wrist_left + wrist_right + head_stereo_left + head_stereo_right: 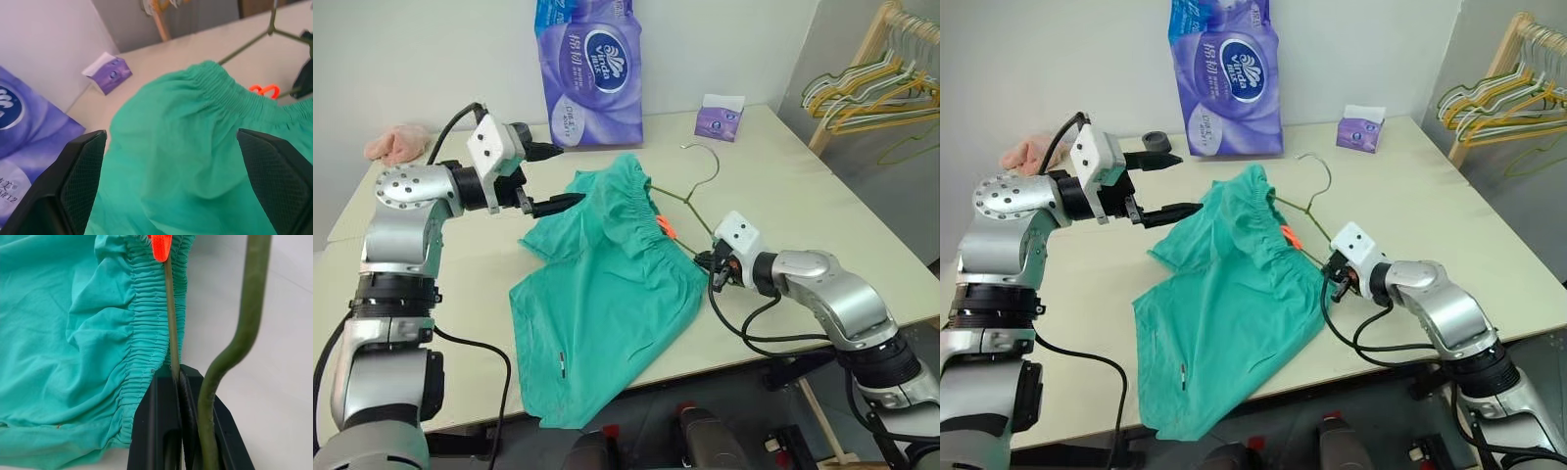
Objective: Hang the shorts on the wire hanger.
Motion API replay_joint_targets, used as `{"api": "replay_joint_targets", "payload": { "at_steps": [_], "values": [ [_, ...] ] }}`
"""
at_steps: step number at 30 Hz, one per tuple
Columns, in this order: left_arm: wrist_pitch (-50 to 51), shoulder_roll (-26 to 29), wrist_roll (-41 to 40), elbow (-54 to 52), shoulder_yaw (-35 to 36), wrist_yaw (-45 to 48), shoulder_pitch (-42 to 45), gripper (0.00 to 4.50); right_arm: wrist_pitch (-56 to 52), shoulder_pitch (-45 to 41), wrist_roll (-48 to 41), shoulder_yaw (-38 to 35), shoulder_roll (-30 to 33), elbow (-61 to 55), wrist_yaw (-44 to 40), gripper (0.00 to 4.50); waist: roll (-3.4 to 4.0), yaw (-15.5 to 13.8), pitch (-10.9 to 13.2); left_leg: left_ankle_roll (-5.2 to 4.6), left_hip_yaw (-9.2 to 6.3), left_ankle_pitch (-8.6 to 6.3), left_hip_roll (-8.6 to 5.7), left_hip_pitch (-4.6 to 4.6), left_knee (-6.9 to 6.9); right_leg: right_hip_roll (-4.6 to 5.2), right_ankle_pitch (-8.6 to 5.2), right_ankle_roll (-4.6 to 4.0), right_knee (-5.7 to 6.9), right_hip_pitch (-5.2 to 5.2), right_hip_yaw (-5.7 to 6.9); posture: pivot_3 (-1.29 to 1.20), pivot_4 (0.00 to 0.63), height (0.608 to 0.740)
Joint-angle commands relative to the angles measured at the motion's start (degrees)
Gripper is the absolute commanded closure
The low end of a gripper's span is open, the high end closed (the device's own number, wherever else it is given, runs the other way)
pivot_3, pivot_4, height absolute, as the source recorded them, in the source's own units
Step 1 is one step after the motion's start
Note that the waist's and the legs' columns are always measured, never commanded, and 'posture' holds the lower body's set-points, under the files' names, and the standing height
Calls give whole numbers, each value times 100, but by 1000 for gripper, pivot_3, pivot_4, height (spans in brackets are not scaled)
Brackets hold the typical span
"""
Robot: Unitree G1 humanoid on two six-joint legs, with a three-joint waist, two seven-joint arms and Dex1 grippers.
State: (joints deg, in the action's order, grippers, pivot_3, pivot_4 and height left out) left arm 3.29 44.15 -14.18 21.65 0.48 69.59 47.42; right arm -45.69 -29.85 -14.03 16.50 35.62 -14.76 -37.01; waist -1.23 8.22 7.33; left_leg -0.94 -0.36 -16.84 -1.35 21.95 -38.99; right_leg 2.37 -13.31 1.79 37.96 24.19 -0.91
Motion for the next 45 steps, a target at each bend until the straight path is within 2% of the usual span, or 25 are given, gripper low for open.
{"api": "replay_joint_targets", "payload": {
  "at_steps": [1, 11, 16, 20, 25, 39, 41, 45],
  "values": [
    [-699, 89, 354, 364, -275, 413, 365, 21, 639, -54, 448, 201, 219, -354, -174, 4500, 0, 1, 0, 0, 1, 0, 0, 0, 0, 0, 0, 0, 0, 0, 0, -207, 62, 740],
    [-1327, -352, 587, 917, -696, 925, 637, 21, 1700, -52, 1336, 552, 411, -341, -461, 4500, -1, 25, -1, -1, 4, 0, 0, 1, -4, -3, 0, 0, 2, 0, -2, -223, 64, 740],
    [-1481, -323, 772, 1015, -941, 1286, 523, 21, 2085, -100, 1618, 550, 397, -284, -593, 4500, -1, 84, -1, -1, 3, 0, 1, 1, -5, -6, 0, 0, 3, 0, -1, -229, 67, 740],
    [-1893, -310, 1153, 1402, -1069, 1148, 582, 21, 2454, -102, 1760, 494, 368, -290, -675, 4500, -1, 141, -1, -1, 1, 1, 1, 1, -5, -7, 0, 0, 3, 0, -1, -233, 68, 740],
    [-1901, -437, 1176, 1472, -1041, 1175, 560, 21, 2853, -57, 1881, 451, 317, -327, -752, 4500, -1, 161, -1, -1, -1, 1, 2, 1, -5, -7, 0, 0, 3, 0, 0, -234, 69, 740],
    [-1458, -593, 1015, 861, -1013, 1257, 241, 4245, 3598, -22, 2262, 472, 228, -244, -849, 4500, -1, 168, -1, -1, 0, 1, 3, 0, -7, -7, 0, 0, 5, 0, -3, -234, 71, 740],
    [-1452, -599, 1030, 815, -986, 1230, 201, 4400, 3907, -10, 2275, 580, 339, -166, -1104, 4500, -1, 168, -1, 0, 0, 1, 2, 1, -7, -6, 0, 0, 5, 0, -3, -233, 64, 740],
    [-1387, -564, 1018, 747, -950, 1237, 108, 4400, 4413, 84, 2343, 544, 524, -29, -1283, 4500, -1, 169, -4, 0, 0, 1, 2, 0, -7, -6, 0, 0, 5, -1, -2, -234, 60, 740]
  ]
}}
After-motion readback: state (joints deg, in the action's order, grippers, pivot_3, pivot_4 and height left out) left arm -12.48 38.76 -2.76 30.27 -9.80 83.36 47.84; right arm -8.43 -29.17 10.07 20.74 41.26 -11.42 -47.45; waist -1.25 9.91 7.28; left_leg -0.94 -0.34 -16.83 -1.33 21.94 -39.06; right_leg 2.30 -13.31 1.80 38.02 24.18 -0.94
